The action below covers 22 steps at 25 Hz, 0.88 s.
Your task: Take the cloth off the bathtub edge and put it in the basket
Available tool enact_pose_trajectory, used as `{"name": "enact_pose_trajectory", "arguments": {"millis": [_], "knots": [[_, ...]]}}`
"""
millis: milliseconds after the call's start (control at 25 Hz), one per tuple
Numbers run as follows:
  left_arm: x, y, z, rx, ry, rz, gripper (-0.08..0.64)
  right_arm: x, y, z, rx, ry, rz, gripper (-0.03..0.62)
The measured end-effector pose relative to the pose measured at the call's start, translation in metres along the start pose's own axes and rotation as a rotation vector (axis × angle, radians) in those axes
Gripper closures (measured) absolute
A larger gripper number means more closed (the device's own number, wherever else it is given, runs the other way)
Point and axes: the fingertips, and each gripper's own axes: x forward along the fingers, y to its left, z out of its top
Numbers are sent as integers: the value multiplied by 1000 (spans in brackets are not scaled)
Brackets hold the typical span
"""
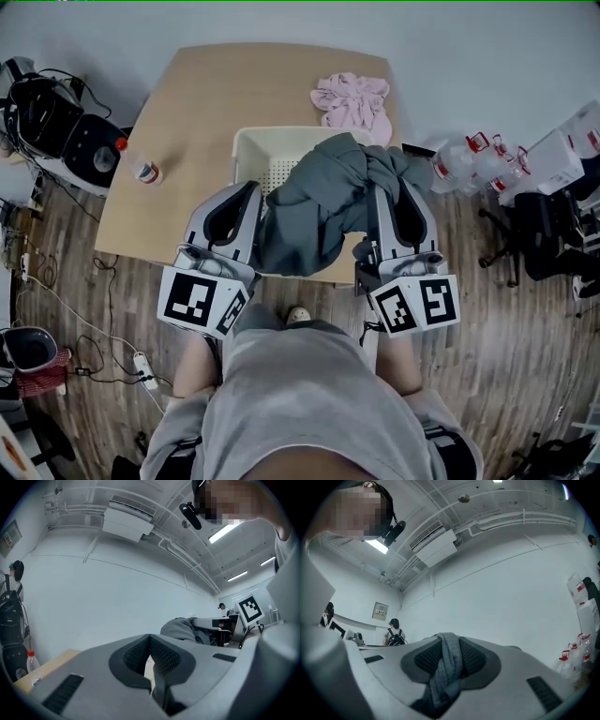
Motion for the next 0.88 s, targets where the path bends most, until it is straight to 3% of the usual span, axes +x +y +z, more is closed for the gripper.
{"name": "enact_pose_trajectory", "arguments": {"millis": [520,880], "knots": [[2,10,-9,14,12,-19,546,8,5,-1,-2,-23,-13,482],[38,43,-8,3,30,-59,545,54,-8,10,-13,-37,-63,482]]}}
